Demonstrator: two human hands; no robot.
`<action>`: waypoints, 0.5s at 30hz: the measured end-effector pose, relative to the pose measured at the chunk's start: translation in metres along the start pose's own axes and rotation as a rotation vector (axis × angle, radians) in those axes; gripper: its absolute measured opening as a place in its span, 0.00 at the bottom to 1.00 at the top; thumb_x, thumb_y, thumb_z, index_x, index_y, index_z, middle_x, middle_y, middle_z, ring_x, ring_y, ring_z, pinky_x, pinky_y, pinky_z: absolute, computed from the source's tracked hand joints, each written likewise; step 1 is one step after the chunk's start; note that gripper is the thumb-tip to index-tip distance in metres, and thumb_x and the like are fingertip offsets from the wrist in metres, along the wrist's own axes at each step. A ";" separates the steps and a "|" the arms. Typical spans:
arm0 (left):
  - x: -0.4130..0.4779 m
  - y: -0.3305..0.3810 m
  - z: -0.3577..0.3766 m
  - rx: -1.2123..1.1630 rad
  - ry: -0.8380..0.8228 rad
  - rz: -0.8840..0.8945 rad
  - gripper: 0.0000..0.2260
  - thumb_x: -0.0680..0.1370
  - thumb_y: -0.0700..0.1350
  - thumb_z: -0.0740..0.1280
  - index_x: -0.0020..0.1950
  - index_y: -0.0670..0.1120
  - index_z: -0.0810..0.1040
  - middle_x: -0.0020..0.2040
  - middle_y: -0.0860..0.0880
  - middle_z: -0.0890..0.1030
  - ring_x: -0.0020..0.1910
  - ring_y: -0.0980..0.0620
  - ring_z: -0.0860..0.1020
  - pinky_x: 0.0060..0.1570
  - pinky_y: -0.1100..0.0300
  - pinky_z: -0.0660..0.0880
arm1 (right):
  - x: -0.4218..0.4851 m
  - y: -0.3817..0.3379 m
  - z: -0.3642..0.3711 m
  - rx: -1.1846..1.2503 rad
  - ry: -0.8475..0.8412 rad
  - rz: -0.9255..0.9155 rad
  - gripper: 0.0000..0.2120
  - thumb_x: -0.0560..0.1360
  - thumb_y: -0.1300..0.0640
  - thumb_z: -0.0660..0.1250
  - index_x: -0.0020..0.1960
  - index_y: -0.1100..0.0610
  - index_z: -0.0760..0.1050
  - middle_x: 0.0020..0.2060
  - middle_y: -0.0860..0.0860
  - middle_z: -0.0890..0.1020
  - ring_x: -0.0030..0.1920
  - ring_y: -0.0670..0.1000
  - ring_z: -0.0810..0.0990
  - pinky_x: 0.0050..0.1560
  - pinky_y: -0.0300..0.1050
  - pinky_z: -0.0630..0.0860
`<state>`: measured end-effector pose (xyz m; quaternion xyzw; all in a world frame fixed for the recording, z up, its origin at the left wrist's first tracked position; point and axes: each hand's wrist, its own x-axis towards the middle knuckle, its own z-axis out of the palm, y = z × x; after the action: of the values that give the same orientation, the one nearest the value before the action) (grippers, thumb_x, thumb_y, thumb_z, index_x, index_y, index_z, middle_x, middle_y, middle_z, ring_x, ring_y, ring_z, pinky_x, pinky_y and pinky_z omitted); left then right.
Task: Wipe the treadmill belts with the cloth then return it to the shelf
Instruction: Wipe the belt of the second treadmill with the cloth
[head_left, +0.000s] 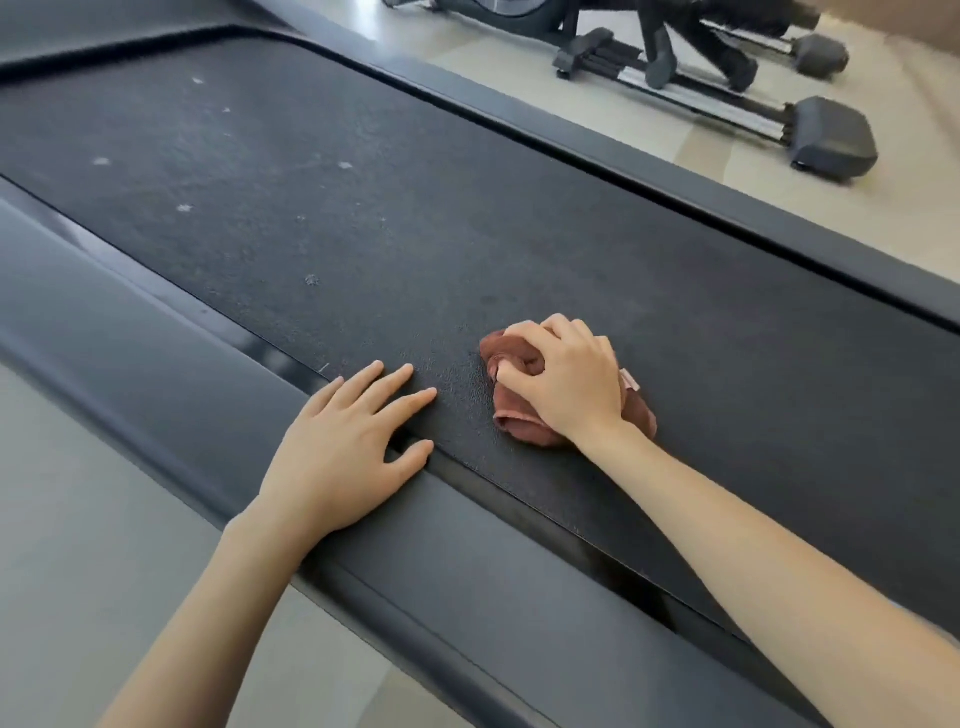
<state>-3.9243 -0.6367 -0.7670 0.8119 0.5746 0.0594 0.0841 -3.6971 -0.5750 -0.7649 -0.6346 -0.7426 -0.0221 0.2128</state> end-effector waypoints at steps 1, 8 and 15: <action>-0.002 0.001 0.000 -0.002 0.006 -0.009 0.24 0.77 0.64 0.48 0.73 0.65 0.52 0.76 0.61 0.49 0.75 0.58 0.45 0.73 0.58 0.42 | 0.014 0.003 0.004 -0.009 -0.015 0.004 0.13 0.71 0.41 0.63 0.53 0.43 0.77 0.46 0.47 0.77 0.50 0.52 0.74 0.48 0.47 0.65; -0.006 0.005 -0.006 -0.008 0.003 -0.059 0.24 0.76 0.66 0.42 0.72 0.67 0.53 0.75 0.63 0.49 0.75 0.60 0.44 0.73 0.60 0.40 | -0.009 0.038 -0.021 0.043 -0.121 -0.146 0.14 0.70 0.45 0.63 0.54 0.45 0.79 0.46 0.48 0.77 0.51 0.53 0.74 0.50 0.49 0.65; -0.005 0.010 -0.003 0.014 -0.015 -0.143 0.27 0.73 0.65 0.42 0.72 0.65 0.57 0.75 0.61 0.55 0.76 0.55 0.50 0.74 0.53 0.47 | -0.044 0.057 -0.041 0.086 -0.107 -0.212 0.15 0.65 0.43 0.62 0.48 0.46 0.80 0.42 0.46 0.78 0.44 0.53 0.76 0.46 0.49 0.68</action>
<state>-3.9170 -0.6445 -0.7620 0.7698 0.6309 0.0428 0.0867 -3.6264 -0.6173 -0.7559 -0.5432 -0.8161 0.0214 0.1962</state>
